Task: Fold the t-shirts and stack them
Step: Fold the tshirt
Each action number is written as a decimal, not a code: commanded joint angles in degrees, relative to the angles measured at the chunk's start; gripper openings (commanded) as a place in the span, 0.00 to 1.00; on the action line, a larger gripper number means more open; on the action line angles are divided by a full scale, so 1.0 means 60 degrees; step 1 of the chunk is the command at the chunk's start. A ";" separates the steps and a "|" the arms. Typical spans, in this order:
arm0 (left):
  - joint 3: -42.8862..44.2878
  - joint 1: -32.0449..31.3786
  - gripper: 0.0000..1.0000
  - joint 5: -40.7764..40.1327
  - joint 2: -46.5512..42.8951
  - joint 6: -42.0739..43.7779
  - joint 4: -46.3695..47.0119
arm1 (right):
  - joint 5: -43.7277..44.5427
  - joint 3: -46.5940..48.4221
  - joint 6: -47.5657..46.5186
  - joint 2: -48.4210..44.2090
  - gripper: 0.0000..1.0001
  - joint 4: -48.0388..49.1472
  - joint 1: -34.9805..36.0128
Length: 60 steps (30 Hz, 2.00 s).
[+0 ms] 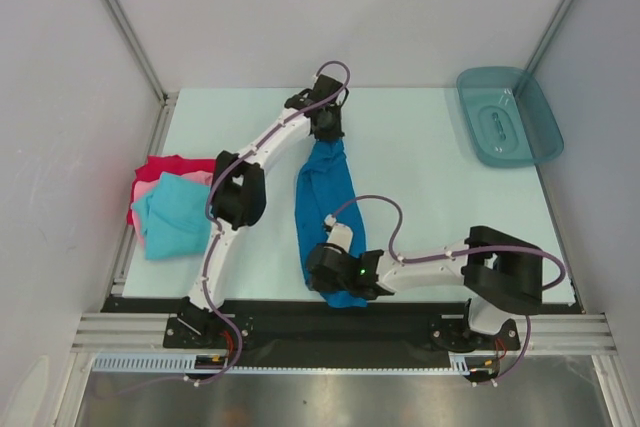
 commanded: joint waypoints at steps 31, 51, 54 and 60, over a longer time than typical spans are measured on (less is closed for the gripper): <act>-0.3475 0.0993 0.62 -0.1622 -0.3885 0.1054 0.0664 | -0.1098 0.2272 -0.2442 0.0304 0.72 0.1456 0.0174; -0.7766 0.1330 0.58 -0.0349 -0.5951 0.0205 0.2713 | -0.2443 0.2434 -0.4024 -0.1678 0.74 -0.0716 -0.6282; -0.8149 0.1330 0.57 -0.0261 -0.6156 0.0132 0.2876 | -0.3132 0.2653 -0.4024 -0.0915 0.73 -0.0304 -0.7558; -0.8793 0.1330 0.56 -0.0085 -0.6478 0.0029 0.3330 | -0.3851 0.3752 -0.4243 0.1238 0.72 0.0033 -0.8322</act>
